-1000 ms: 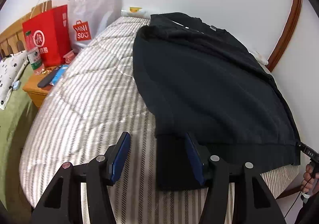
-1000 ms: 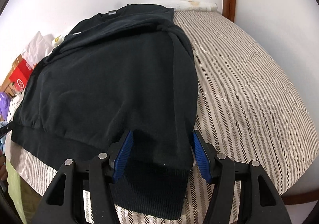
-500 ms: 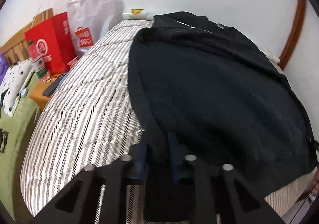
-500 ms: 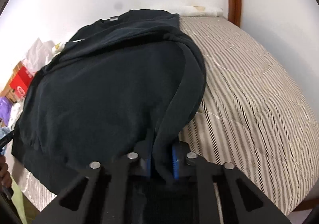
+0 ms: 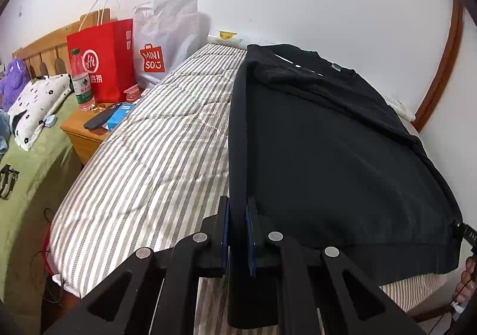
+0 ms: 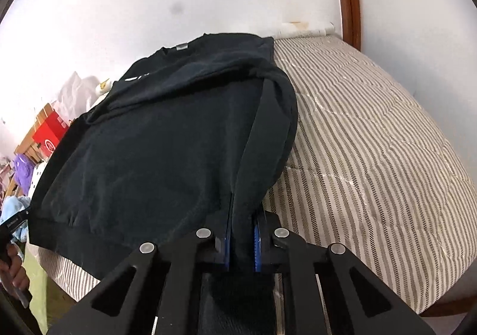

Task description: Fold small clothes

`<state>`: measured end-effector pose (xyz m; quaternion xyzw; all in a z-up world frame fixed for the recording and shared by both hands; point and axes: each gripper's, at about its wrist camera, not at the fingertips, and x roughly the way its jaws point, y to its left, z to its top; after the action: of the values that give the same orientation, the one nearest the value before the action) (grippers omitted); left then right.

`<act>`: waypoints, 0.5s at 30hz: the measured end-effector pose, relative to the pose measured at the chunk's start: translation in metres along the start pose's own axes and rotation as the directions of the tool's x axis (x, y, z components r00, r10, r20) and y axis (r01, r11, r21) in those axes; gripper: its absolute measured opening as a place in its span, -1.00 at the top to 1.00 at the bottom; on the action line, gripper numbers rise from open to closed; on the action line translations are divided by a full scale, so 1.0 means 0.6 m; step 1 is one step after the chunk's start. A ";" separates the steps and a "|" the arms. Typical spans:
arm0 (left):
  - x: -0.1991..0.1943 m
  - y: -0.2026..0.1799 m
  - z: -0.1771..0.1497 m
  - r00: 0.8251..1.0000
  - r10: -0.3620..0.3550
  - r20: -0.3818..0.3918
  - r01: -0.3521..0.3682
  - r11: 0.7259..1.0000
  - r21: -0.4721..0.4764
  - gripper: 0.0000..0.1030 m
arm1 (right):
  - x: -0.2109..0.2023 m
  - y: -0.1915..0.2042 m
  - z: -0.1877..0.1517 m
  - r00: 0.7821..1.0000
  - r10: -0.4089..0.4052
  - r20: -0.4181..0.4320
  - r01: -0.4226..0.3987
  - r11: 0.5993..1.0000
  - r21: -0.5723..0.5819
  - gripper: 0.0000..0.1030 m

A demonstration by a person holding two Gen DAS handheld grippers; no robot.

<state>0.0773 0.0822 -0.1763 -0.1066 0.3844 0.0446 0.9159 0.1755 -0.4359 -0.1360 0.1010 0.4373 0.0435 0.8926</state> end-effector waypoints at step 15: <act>-0.097 -0.026 -0.006 0.992 -0.081 0.101 0.076 0.996 0.054 0.81 | -0.049 -0.012 0.002 0.999 0.015 0.043 -0.015 1.000 0.007 0.79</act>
<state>0.0364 0.0661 -0.1349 -0.0964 0.3329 0.0045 0.9380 0.1582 -0.4477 -0.1143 0.1082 0.4172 0.0464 0.9012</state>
